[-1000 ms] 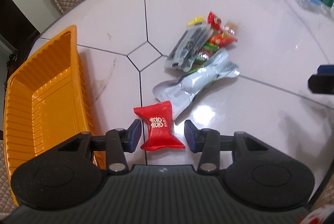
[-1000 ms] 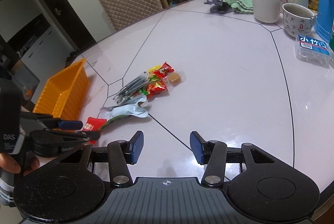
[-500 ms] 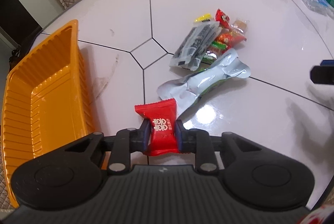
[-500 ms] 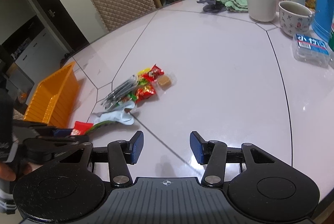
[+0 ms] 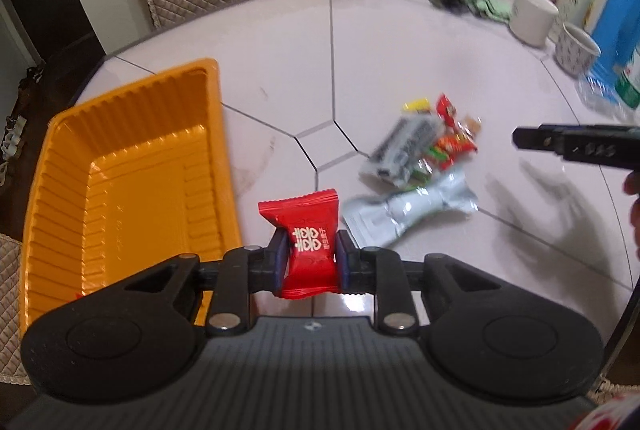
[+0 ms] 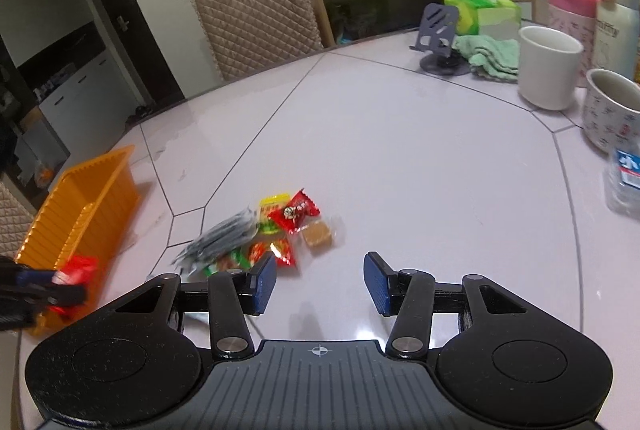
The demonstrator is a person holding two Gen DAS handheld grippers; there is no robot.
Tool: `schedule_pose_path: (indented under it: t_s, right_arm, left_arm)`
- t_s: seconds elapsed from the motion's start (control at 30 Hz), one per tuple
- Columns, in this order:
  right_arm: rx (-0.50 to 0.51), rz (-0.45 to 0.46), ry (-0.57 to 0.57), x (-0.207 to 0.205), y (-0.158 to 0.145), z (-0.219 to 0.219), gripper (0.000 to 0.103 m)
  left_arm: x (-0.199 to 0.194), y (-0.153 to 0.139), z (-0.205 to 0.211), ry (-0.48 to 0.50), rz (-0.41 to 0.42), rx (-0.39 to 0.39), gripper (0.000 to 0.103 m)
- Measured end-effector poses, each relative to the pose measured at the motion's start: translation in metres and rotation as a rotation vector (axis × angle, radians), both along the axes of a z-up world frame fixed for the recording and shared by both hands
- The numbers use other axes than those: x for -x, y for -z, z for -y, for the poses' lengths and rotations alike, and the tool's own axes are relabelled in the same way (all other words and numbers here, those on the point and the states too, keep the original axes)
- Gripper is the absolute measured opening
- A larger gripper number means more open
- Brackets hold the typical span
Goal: Organize snacks
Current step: 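Hold the red packet in the left tool while the right tool grasps a clear wrapped snack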
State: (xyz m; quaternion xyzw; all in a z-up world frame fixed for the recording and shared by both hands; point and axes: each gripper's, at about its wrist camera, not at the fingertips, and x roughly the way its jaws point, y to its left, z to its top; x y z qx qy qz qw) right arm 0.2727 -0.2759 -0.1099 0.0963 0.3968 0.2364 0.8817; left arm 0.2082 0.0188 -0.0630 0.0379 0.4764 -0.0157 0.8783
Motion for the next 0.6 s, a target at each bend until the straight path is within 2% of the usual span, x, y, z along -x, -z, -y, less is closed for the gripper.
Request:
schedule_pose_path:
  t_s: [0.3,0.6]
  right_arm:
    - [0.016,-0.001,-0.010,-0.037,0.023,-0.017,0.049]
    - [0.069,-0.007,-0.009,-0.048,0.035,-0.030,0.048]
  left_arm:
    - [-0.013,-0.008,-0.015,-0.019,0.026,0.023,0.023]
    - [-0.022,-0.005,-0.021,-0.028,0.021,0.035,0.023]
